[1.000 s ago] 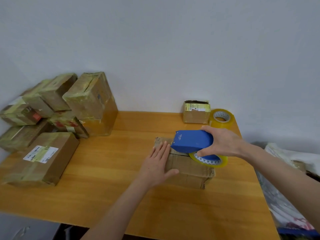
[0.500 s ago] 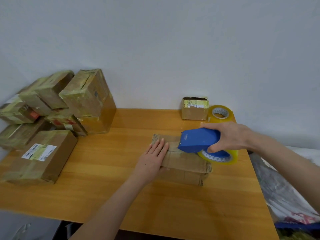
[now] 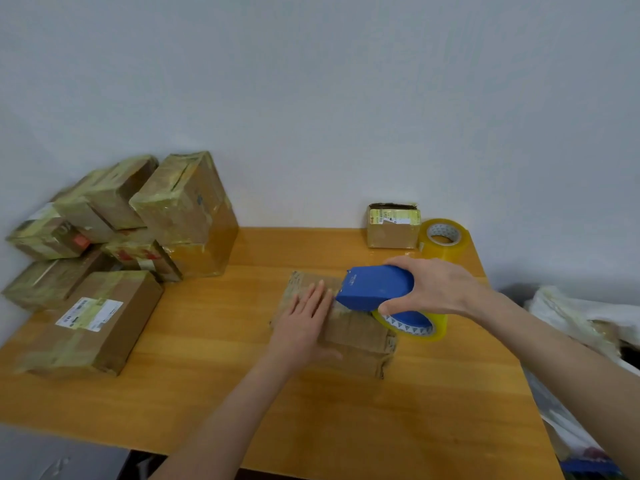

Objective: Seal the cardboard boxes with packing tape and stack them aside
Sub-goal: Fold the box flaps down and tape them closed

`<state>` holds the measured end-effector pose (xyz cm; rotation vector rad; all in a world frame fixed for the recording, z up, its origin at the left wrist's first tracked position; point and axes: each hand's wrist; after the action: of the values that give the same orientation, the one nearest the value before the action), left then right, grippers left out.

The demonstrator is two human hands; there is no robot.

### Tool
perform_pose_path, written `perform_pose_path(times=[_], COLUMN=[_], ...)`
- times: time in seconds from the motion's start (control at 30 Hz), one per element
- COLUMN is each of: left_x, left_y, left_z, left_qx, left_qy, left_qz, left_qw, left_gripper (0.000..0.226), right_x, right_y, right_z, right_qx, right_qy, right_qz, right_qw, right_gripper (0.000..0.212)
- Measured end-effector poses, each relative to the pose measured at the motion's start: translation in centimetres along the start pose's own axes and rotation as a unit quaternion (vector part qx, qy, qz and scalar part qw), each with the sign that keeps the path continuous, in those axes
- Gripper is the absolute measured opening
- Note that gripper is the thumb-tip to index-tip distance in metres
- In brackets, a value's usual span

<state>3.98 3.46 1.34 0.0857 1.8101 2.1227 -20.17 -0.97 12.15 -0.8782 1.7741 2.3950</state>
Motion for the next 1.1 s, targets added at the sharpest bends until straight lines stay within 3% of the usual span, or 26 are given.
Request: perform_pose_path(times=[0.43, 0.57, 0.83, 0.9, 1.1], left_x=[1.2, 0.9, 0.9, 1.3, 3.6], left_y=[-0.4, -0.8, -0.5, 0.0, 0.6], left_z=[-0.4, -0.5, -0.6, -0.5, -1.8], left_qx=[0.018, 0.017, 0.018, 0.019, 0.007], left_qy=[-0.009, -0.014, -0.009, -0.007, -0.076], left_qz=[-0.001, -0.009, -0.014, -0.008, -0.030], left_qw=[1.000, 1.000, 1.000, 1.000, 0.997], left_gripper=[0.108, 0.121, 0.123, 0.114, 0.106], right_x=[-0.2, 2.1, 3.3, 3.1, 2.3], right_y=[0.2, 1.7, -0.1, 0.0, 0.6], right_z=[0.4, 1.6, 2.5, 2.2, 1.5], right_qx=[-0.011, -0.041, -0.053, -0.056, -0.068], right_qy=[0.002, -0.022, -0.052, -0.056, -0.050], right_qz=[0.042, -0.006, 0.017, 0.036, 0.084], right_qw=[0.999, 0.999, 0.997, 0.996, 0.993], right_gripper=[0.067, 0.055, 0.066, 0.069, 0.068])
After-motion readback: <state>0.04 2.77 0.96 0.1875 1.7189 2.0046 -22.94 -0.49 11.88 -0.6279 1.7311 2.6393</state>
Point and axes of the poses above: each hand's wrist, its own z-axis away from the middle knuckle, its own y-axis out of the back of the hand, x = y × z, and after that the axes turned 10 degrees about -z, right-handed
